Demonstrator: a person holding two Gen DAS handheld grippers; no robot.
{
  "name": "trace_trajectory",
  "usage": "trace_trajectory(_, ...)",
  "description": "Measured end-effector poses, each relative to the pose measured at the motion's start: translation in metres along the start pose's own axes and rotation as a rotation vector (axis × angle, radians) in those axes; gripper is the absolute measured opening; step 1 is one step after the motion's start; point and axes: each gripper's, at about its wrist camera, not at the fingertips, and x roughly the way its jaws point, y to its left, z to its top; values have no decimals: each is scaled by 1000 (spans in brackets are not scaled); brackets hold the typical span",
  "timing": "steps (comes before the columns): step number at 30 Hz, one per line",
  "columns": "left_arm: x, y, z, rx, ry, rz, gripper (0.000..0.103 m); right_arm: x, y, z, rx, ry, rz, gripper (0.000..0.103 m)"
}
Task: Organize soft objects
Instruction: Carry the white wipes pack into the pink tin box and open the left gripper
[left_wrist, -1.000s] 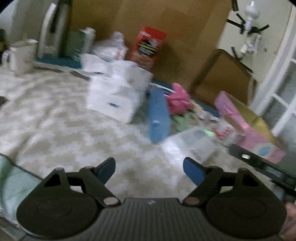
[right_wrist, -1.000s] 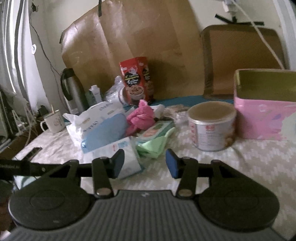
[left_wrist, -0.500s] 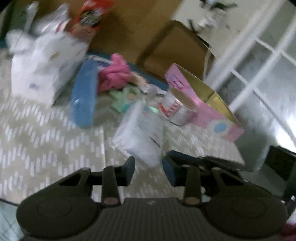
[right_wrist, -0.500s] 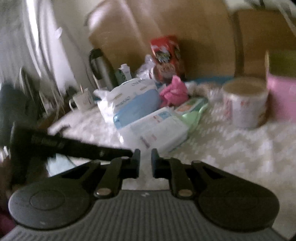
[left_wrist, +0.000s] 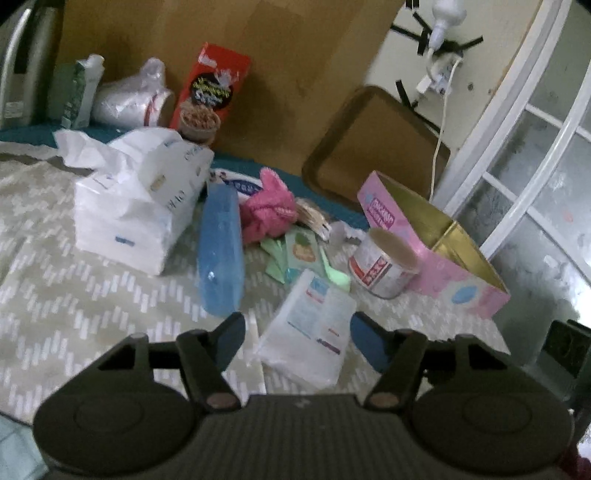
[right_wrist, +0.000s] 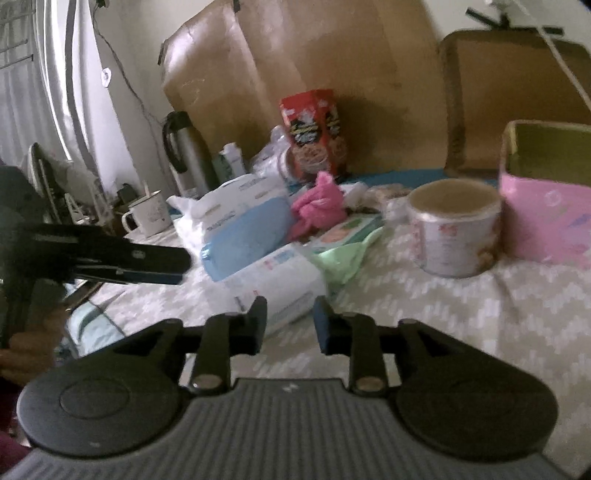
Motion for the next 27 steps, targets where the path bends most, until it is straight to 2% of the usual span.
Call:
trace_trajectory(1,6,0,0,3,11,-2,64,2,2,-1,-5,15,15,45)
trace_trajectory(3,19,0,1,2,32,0,64,7,11,-5,-42,34,13,53)
trace_trajectory(4,24,3,0,-4,48,-9,59,9,16,-9,-72,46,4,55)
trace_trajectory(6,37,2,-3,-20,87,-45,57,14,22,-13,-114,72,-7,55)
trace_trajectory(7,44,-2,-4,-30,114,-68,57,15,23,-15,-123,79,-12,63)
trace_trajectory(9,58,-15,-13,-30,180,-129,58,10,23,-19,-158,63,-65,68)
trace_trajectory(11,61,-37,-21,65,195,-127,59,0,18,-23,-181,58,-109,67)
trace_trajectory(12,62,-45,-23,95,203,-135,63,-6,14,-24,-178,52,-123,67)
trace_trajectory(13,61,-49,-23,109,209,-151,70,-12,12,-26,-178,44,-135,67)
trace_trajectory(15,57,-51,-20,107,201,-162,74,-20,7,-27,-192,26,-160,67)
trace_trajectory(17,55,-48,-14,102,164,-123,71,-20,4,-29,-196,12,-165,67)
trace_trajectory(18,58,-48,-11,93,159,-105,63,-17,2,-29,-191,14,-159,67)
trace_trajectory(19,63,-47,-9,78,168,-98,50,-13,1,-30,-184,14,-147,67)
trace_trajectory(20,69,-47,-9,70,188,-107,47,-7,-1,-32,-179,20,-129,66)
trace_trajectory(22,85,-54,-15,72,263,-127,48,-6,1,-36,-183,15,-142,61)
trace_trajectory(25,81,-79,-18,181,221,-79,47,-28,5,-36,-219,-78,-178,58)
trace_trajectory(27,73,-95,-10,225,185,-119,47,-47,3,-32,-243,-166,-230,57)
